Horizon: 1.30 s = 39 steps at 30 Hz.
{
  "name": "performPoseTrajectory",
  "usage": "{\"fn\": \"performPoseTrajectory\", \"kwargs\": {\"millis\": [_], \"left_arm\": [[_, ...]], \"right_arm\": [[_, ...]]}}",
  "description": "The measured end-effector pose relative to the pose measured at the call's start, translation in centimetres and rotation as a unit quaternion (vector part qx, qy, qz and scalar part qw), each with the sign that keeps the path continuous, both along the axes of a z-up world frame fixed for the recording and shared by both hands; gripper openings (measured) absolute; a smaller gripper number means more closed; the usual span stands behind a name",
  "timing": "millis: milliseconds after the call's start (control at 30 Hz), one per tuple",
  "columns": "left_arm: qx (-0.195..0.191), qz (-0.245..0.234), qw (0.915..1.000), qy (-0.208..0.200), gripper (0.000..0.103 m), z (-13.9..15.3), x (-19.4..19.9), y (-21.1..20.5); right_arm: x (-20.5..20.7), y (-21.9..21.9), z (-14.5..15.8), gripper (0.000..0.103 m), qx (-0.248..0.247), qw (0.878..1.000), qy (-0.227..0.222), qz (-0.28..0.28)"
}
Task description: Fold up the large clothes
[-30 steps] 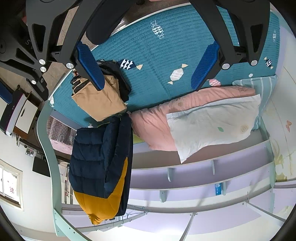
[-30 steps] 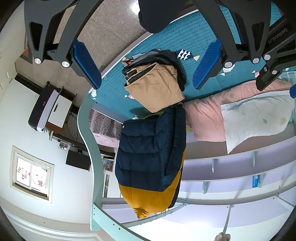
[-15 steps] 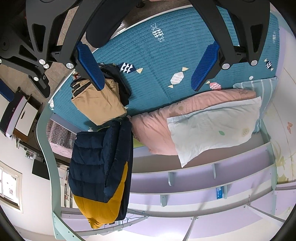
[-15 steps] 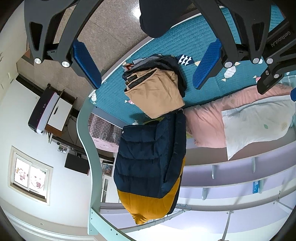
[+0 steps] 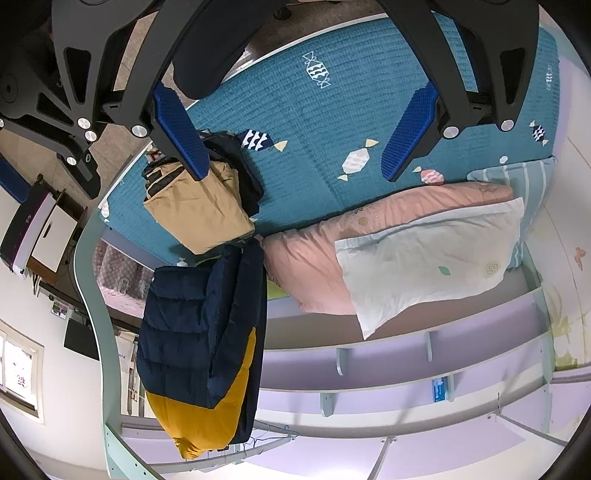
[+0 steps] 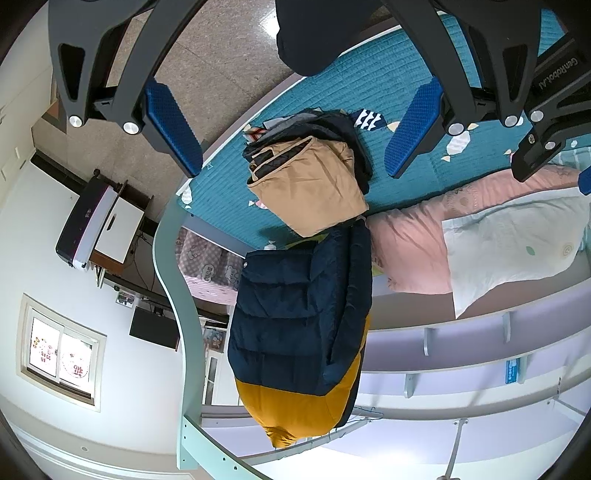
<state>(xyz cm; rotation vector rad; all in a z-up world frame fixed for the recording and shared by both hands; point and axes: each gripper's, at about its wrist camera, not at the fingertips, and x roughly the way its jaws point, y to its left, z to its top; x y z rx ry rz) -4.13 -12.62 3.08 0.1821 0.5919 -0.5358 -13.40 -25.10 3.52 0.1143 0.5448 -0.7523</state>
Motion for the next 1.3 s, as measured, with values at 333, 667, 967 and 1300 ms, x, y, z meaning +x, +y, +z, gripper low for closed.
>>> {"fn": "performPoseTrajectory", "kwargs": {"millis": [333,667,967,1300], "left_arm": [[0.0,-0.002,1.0,0.001,0.095,-0.06,0.02,-0.05],[0.005,-0.01,0.9999,0.001,0.095,-0.27,-0.31,-0.31],[0.011,-0.01,0.9999,-0.005,0.095,-0.4,-0.6,-0.37],[0.013,-0.015,0.9998,0.003,0.095,-0.7,-0.58,-0.22]], "right_arm": [[-0.33,-0.18,-0.04,0.096,0.005,1.0,0.0,0.0],[-0.69,-0.24,-0.34,0.096,0.005,1.0,0.002,-0.004],[-0.78,-0.32,-0.47,0.096,0.006,1.0,0.003,-0.005],[-0.99,-0.47,-0.64,0.096,0.008,1.0,0.002,-0.005]]}}
